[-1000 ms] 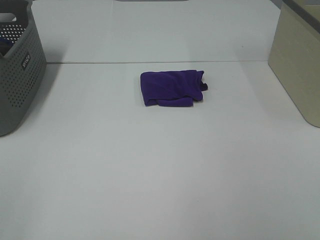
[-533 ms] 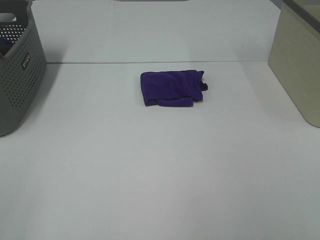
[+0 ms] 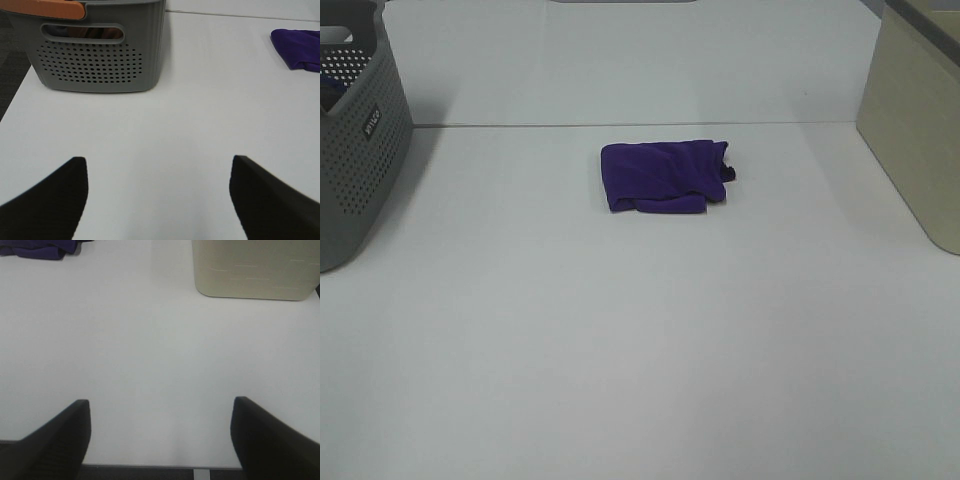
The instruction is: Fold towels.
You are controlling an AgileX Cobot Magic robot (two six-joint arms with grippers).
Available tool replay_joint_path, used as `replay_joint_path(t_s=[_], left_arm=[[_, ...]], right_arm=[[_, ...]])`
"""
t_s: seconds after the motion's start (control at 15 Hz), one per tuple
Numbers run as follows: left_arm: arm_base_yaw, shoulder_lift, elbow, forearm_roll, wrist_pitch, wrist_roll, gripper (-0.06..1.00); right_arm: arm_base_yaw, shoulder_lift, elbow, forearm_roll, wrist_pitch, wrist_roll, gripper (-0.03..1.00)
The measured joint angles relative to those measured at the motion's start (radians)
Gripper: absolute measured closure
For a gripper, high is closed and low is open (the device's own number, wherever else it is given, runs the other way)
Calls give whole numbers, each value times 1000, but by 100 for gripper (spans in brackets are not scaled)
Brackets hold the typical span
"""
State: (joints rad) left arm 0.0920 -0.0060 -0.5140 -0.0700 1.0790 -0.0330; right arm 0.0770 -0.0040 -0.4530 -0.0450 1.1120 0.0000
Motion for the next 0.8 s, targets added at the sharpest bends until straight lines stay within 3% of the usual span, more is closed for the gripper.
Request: replay_joint_path(t_s=[0.8], left_arm=[[0, 0, 0, 0, 0, 0, 22]], right_arm=[[0, 0, 0, 0, 0, 0, 20]])
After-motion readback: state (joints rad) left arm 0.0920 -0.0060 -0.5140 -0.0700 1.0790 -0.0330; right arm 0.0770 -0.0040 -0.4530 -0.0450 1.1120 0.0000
